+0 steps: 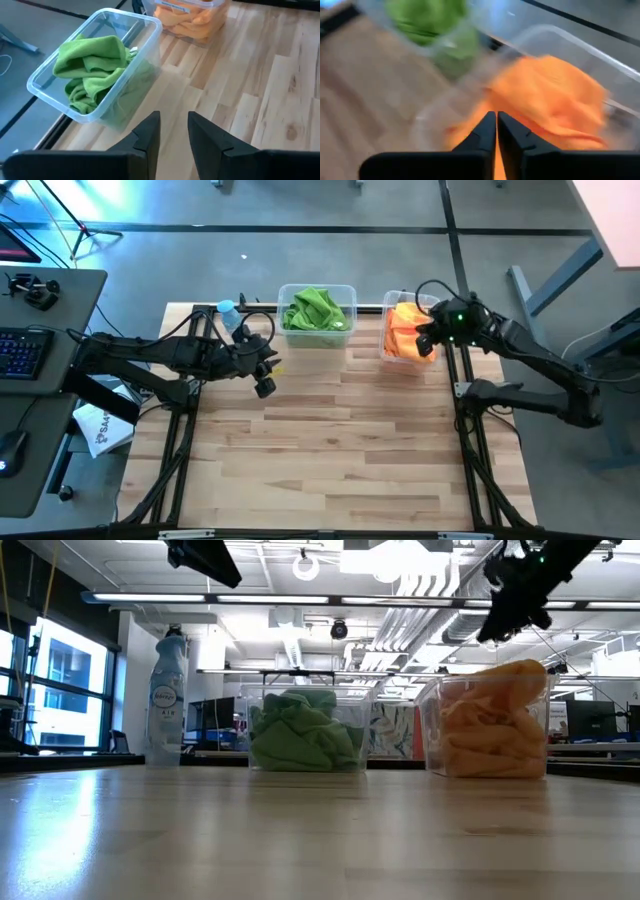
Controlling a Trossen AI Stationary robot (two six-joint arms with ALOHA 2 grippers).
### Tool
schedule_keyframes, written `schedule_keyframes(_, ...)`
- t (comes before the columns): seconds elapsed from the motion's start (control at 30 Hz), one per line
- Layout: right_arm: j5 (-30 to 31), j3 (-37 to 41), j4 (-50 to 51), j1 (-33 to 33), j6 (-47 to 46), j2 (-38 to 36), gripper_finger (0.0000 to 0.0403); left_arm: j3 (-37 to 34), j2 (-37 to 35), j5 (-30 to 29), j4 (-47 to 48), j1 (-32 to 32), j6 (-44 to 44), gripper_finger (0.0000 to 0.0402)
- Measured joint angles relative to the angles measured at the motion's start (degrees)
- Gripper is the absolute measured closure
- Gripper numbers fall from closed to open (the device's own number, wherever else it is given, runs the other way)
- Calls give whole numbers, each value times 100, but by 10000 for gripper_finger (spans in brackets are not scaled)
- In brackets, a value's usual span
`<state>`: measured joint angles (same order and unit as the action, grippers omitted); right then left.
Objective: Sort microfiber towel by color & place in baskets
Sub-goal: Return to Home Position
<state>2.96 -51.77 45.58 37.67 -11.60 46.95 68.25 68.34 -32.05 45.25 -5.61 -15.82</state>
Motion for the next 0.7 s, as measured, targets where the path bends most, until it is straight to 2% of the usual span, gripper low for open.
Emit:
schedule_keyframes(0.1,286,-2,-346,-779,-471,-45,386,0,-2,15,0,-9,200,344)
schedule_keyframes(0.2,884,-2,-620,-1717,-806,-30,395,-1,-42,42,2,-105,405,390)
schedule_keyframes(0.37,2180,-2,-1146,-3310,-1374,175,398,-99,-253,163,-141,-305,556,399)
schedule_keyframes(0.53,3089,-2,-1667,-4551,-1431,644,400,-1140,-1085,609,-1507,-577,601,401)
schedule_keyframes(0.7,3177,-2,-1546,-5025,-1401,1049,402,-2449,-2202,743,-2336,-769,601,401)
